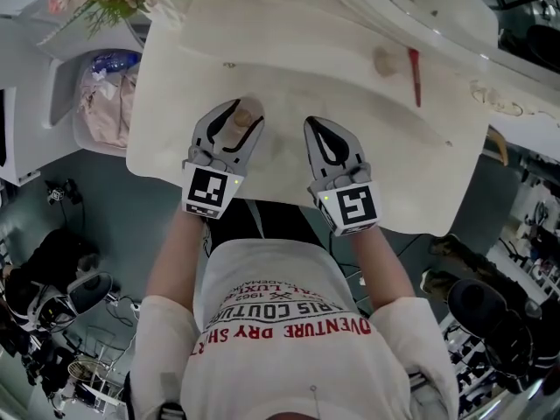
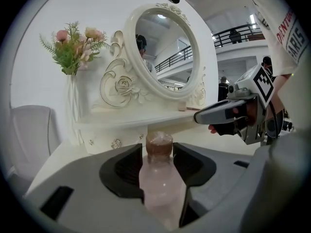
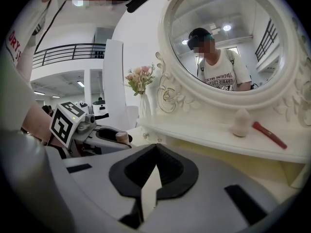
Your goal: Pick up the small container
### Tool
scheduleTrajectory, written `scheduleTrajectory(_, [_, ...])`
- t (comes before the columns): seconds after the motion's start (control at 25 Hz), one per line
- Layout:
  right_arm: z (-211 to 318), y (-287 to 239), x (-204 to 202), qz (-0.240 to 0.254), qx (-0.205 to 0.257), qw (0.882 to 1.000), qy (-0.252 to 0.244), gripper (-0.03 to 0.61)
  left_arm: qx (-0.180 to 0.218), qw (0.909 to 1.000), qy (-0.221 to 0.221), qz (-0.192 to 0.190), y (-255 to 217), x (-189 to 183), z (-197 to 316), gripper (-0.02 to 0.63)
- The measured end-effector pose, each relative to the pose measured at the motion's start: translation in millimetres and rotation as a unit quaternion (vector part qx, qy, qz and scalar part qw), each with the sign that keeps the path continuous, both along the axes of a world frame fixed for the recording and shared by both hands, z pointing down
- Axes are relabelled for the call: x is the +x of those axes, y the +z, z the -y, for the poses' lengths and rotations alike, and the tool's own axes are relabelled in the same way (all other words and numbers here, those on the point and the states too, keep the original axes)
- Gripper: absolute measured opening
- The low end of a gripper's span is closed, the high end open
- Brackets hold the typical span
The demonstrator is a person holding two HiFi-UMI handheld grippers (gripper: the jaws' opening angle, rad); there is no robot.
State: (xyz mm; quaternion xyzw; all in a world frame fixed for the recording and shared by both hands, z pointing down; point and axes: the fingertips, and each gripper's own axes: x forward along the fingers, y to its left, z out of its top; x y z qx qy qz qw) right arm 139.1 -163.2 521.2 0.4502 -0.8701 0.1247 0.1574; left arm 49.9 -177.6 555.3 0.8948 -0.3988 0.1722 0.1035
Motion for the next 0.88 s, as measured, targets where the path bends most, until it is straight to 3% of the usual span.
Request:
scheduleTrajectory(0.24, [-2.6,0.0,8.2,-0.011,-0.004,1.0,0.008,-0.002,0.01,0.9999,0.002,0.006,-4.0,1.2,1.2,0.149])
scheduleTrajectory(0.68, [-5.5,-19.2,13.7,-0.017,0.011,1.0,0.02,-0.002,-0.005,0.9998,0.013,0.014,-3.9,2.7,-1.5,0.144])
scheduleTrajectory(0.88, [-9.6,-39.0,16.4,-0.015,0.022,0.999,0.028,-0.002,-0.007,0.9997,0.019,0.011,-27.4,7.5,-11.8,0.144])
